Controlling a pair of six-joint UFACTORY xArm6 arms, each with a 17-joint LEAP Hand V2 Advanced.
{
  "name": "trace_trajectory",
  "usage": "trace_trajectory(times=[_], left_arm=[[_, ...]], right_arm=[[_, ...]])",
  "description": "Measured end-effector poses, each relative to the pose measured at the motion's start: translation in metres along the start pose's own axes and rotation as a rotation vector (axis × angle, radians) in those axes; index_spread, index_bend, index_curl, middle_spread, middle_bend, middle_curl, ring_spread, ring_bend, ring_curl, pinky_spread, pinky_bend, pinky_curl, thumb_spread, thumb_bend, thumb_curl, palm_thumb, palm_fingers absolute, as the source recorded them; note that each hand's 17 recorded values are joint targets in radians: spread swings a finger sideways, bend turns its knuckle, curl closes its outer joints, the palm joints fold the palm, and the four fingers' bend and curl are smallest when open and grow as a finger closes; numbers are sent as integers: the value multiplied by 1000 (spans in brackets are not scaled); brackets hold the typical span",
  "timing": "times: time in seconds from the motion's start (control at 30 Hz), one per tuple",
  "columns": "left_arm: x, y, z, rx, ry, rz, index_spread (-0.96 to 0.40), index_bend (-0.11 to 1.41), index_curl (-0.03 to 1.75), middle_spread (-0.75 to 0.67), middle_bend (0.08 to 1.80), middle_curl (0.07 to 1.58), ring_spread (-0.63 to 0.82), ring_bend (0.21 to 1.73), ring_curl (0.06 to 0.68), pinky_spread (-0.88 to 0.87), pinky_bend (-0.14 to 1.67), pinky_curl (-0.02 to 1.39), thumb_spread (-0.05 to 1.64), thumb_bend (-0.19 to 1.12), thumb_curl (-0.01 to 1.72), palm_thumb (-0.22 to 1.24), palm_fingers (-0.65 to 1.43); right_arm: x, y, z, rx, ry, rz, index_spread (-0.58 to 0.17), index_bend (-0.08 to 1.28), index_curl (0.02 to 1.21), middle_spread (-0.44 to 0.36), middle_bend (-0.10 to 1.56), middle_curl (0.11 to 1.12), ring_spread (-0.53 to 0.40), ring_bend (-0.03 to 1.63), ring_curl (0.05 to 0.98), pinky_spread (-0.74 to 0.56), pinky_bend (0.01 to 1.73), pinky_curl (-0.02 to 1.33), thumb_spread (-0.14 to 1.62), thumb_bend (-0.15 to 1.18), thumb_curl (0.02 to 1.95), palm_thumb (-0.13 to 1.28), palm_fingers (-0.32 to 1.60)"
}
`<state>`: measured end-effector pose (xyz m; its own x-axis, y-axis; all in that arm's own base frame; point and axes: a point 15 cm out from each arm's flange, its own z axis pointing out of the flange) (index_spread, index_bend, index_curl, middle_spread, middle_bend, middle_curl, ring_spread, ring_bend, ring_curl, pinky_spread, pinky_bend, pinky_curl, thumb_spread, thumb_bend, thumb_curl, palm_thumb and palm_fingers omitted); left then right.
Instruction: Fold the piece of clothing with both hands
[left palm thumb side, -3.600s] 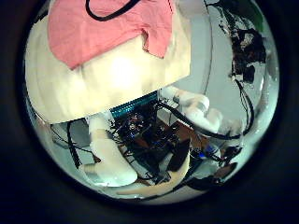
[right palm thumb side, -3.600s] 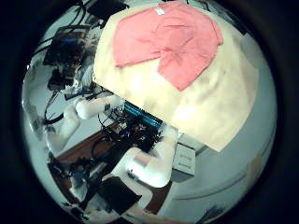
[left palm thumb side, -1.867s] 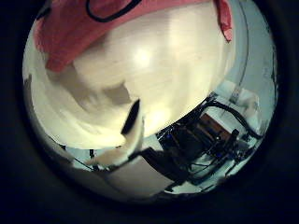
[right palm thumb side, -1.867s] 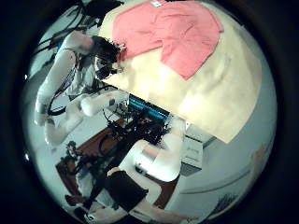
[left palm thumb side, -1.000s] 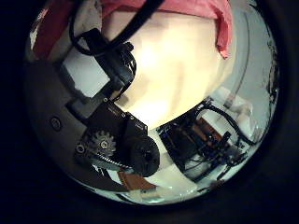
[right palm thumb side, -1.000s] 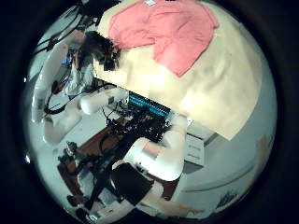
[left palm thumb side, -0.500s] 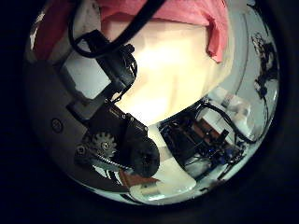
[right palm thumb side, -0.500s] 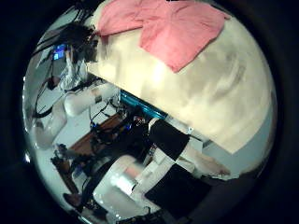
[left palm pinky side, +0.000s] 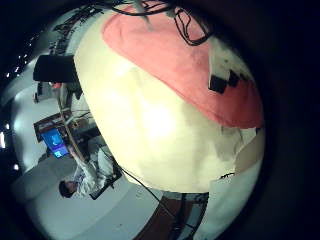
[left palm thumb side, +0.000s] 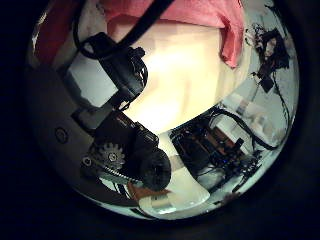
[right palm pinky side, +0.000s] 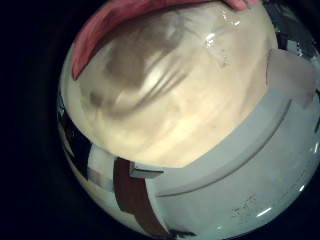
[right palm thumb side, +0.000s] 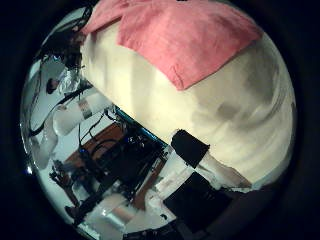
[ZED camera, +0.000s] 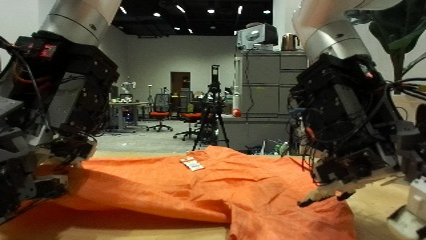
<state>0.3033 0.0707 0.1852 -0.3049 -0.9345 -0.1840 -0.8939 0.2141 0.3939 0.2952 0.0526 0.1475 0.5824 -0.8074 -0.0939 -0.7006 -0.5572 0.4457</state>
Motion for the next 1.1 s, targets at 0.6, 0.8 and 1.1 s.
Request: trace_trajectory(times=[0.6, 0.8, 1.1], left_arm=[[-2, 2, -14, -2, 4, 0, -558, 162, 790, -509, 1049, 637, -578, 850, 437, -778, 825, 471, 1532, 206, 699, 800, 1069], [-1, 4, -25, -1, 0, 9, -560, 160, 803, -508, 1054, 636, -580, 845, 437, -779, 827, 474, 1532, 208, 704, 798, 1065], [-2, 6, -26, -4, -4, 15, -563, 159, 817, -509, 1054, 635, -582, 841, 441, -779, 829, 477, 1534, 214, 709, 800, 1060]], right_arm=[[-2, -33, 2, 56, 56, 16, -369, 276, 368, -271, 575, 499, -286, 734, 398, -427, 462, 338, 918, -5, 361, 848, 1321], [-2, -30, -5, 67, 61, 17, -358, 659, 553, -220, 877, 635, -296, 946, 509, -496, 780, 486, 902, -1, 391, 949, 1431], [6, -20, -26, 130, 68, 39, -302, 953, 722, -169, 1148, 751, -261, 1184, 628, -408, 1069, 665, 1003, 6, 460, 1090, 1201]])
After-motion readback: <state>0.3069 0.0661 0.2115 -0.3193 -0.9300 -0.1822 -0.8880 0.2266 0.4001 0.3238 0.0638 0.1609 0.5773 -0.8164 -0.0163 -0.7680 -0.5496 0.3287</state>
